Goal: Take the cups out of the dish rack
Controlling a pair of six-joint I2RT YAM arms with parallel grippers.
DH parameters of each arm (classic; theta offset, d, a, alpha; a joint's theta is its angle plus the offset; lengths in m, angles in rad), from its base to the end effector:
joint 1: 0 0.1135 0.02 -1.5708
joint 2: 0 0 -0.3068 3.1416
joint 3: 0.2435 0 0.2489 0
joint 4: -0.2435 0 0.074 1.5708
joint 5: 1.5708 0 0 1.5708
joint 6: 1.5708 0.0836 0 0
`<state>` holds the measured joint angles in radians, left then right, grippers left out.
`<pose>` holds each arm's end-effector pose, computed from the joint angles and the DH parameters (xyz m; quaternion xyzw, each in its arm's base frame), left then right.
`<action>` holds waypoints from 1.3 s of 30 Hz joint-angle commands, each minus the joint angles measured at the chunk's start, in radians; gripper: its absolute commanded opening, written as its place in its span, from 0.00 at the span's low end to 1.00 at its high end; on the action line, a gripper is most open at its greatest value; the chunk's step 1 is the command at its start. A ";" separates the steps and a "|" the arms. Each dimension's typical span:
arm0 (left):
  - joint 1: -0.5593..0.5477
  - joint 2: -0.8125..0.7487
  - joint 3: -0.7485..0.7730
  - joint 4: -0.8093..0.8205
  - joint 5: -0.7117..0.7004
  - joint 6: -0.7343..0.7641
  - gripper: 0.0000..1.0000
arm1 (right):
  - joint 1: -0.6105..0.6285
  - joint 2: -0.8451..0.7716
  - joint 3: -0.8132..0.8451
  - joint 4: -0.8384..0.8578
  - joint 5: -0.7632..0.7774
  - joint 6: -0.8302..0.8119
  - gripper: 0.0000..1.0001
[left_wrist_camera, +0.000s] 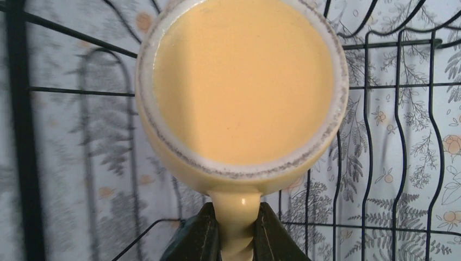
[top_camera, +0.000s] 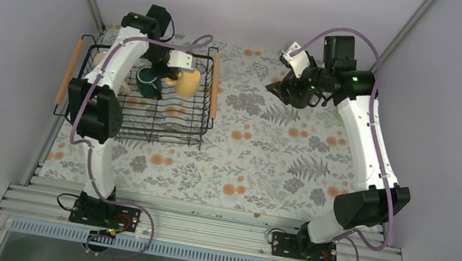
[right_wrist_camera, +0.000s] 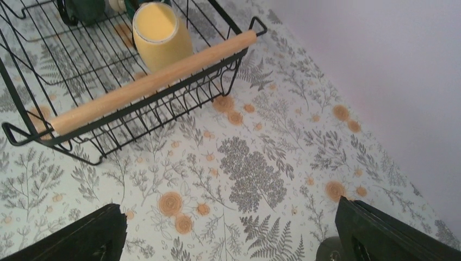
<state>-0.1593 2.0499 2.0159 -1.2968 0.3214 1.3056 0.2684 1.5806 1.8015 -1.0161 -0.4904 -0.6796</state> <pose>0.4316 -0.0961 0.2886 0.6696 0.7159 -0.0694 0.1854 0.3261 0.1305 0.4263 -0.4916 0.7571 0.1451 0.4050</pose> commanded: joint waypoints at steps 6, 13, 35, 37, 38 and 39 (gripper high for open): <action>0.001 -0.189 0.235 -0.029 0.141 -0.110 0.02 | 0.011 0.002 0.090 0.045 -0.124 0.107 1.00; -0.001 -0.313 0.177 0.191 0.334 -0.264 0.02 | 0.011 0.043 0.144 0.050 -0.348 0.113 1.00; -0.014 -0.494 -0.350 1.302 0.706 -0.896 0.02 | -0.049 0.396 0.507 -0.097 -0.883 0.020 1.00; -0.015 -0.486 -0.371 1.349 0.724 -0.928 0.02 | -0.058 0.393 0.492 -0.059 -0.904 0.028 1.00; -0.016 -0.482 -0.382 1.378 0.731 -0.949 0.02 | -0.065 0.386 0.472 -0.017 -0.919 0.048 1.00; -0.017 -0.480 -0.398 1.407 0.737 -0.968 0.03 | -0.073 0.373 0.449 0.033 -0.935 0.073 1.00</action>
<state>-0.1699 1.5669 1.6444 -0.1192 0.9714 0.4446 0.2203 1.9774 2.2677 -1.0756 -1.3064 -0.6235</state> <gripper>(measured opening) 0.122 0.998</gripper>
